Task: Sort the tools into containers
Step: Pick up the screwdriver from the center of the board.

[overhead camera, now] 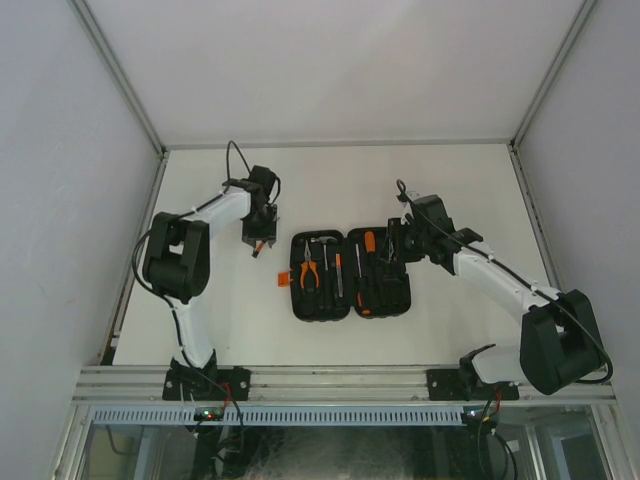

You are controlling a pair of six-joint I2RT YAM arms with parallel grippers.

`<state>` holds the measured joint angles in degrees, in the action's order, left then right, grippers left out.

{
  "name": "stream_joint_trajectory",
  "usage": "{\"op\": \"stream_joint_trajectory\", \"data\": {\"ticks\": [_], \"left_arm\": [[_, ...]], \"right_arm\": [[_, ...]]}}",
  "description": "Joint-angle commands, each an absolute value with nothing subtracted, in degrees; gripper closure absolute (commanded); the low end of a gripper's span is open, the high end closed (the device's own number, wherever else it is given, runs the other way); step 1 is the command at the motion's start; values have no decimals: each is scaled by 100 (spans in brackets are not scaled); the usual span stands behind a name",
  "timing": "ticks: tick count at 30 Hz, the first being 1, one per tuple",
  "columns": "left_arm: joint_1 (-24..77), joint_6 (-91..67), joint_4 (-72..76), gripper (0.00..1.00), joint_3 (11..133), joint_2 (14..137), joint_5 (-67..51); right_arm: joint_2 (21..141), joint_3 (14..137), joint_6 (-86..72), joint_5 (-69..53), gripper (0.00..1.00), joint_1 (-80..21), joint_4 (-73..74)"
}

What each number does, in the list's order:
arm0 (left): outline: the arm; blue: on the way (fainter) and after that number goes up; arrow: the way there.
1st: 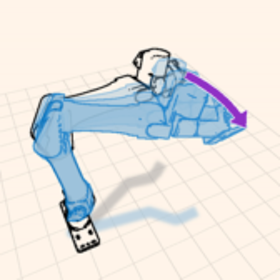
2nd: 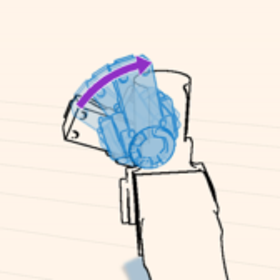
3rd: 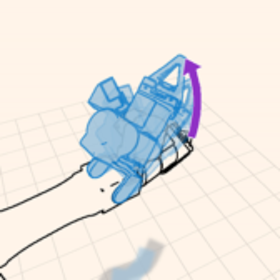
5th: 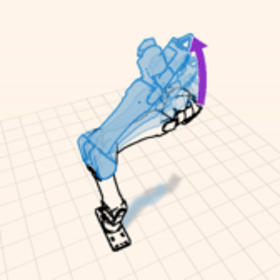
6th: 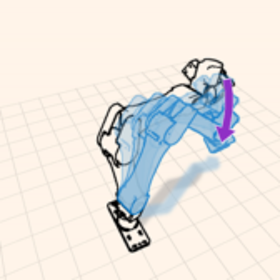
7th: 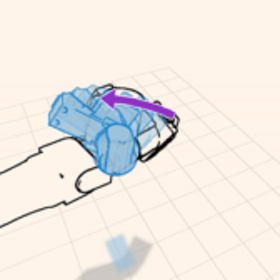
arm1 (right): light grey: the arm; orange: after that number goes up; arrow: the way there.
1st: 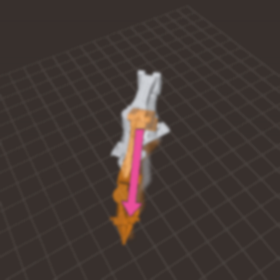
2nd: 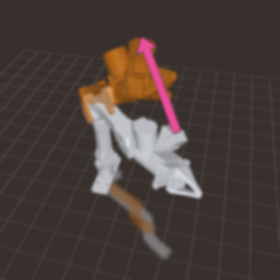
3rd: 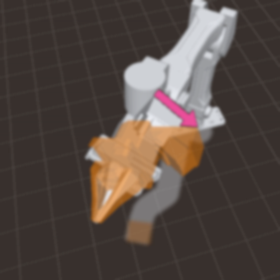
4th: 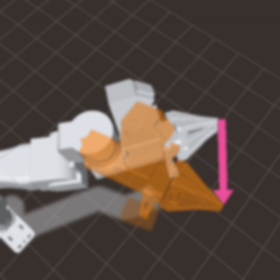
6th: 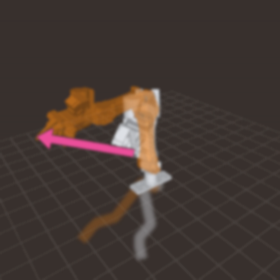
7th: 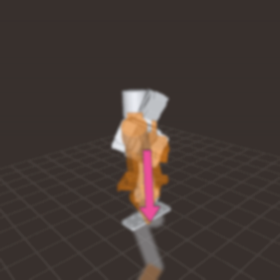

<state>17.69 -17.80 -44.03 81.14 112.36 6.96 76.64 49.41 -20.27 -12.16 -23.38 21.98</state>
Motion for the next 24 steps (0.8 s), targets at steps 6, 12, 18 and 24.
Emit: {"op": "stream_joint_trajectory", "data": {"ticks": [6,12,18,24], "left_arm": [[1730,-1714,-4298,53,8340,11384,777],[1726,-1761,-4298,58,8318,11460,683],[1739,-1800,-4282,64,8299,11454,645],[1800,-1843,-4258,74,8237,11428,666]], "right_arm": [[7690,4933,-1890,-1372,62,-2299,1925],[7690,4935,-1890,-1389,62,-2299,1951],[7673,4927,-1883,-1377,62,-2294,1985],[7624,4925,-1905,-1308,62,-2297,2021]]}}
